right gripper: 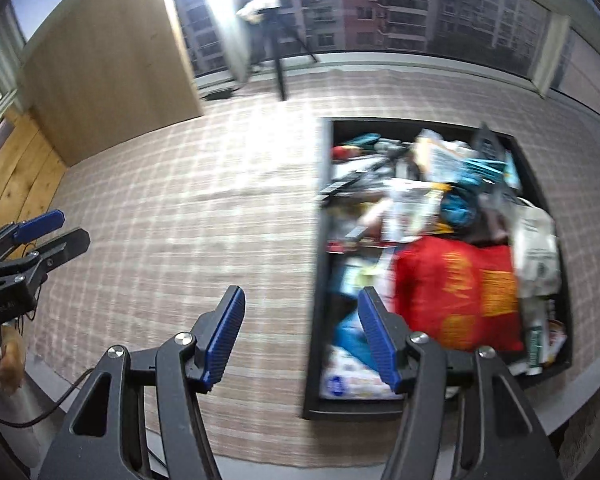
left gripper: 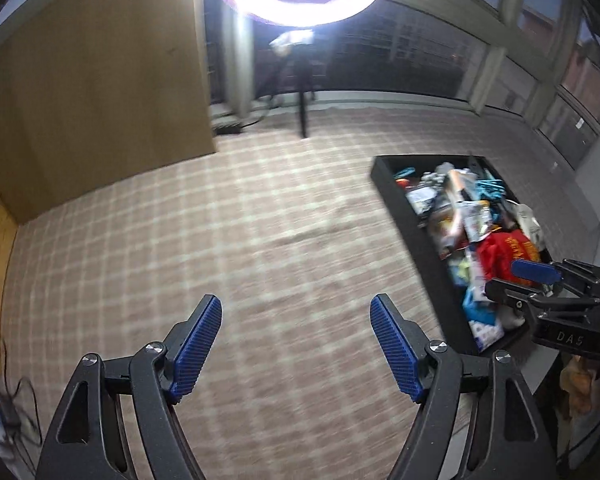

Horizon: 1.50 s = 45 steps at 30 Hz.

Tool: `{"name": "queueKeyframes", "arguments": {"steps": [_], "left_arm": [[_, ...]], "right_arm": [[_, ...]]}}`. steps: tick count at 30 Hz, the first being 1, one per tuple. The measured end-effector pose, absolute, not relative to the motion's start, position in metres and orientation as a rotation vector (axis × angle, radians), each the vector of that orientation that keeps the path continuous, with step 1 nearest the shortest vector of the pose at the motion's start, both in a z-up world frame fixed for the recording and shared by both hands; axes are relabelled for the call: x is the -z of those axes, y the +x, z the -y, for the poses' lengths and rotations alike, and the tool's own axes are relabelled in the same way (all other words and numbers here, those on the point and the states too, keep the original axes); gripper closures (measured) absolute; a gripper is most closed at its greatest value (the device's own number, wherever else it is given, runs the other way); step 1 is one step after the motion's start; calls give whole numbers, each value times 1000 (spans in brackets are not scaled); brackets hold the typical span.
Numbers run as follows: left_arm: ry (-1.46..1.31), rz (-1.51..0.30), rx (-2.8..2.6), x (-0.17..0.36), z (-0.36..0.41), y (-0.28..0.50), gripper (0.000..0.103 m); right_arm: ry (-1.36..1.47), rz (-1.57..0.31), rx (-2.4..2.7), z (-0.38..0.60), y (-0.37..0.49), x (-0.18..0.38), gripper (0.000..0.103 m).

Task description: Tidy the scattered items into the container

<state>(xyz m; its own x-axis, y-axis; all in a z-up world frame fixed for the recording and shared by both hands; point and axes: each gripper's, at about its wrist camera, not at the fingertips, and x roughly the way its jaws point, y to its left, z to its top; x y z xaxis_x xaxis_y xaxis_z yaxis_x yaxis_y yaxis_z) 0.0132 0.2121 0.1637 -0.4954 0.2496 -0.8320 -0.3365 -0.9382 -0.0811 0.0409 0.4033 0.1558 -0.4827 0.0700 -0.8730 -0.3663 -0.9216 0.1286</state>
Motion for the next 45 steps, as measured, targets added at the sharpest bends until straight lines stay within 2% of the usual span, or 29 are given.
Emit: {"name": "queueKeyframes", "arguments": {"steps": [17,29,37,43,45], "left_arm": [[-1578,13,-2568,-125,-78,23,26],[-1635,142,-2561,-97,-39,17,20],[-1619,65,-2601,-73,-38,0,19],[-1593,3,-2667,-44,-37,-21,18],[-1609,14,-2652,-31,-36,-27,18]], "right_arm": [[-1544,-361,-2604,-256,-28,-118,45],[-1608,-337,-2596,-213,-50,-98,45],[-1586,-328,-2561,-208,-65,-80,45],[-1448,-341,-2525,-215,-81,-55,44],[-1414,-333,-2510,-216,-85,-45,38]]}}
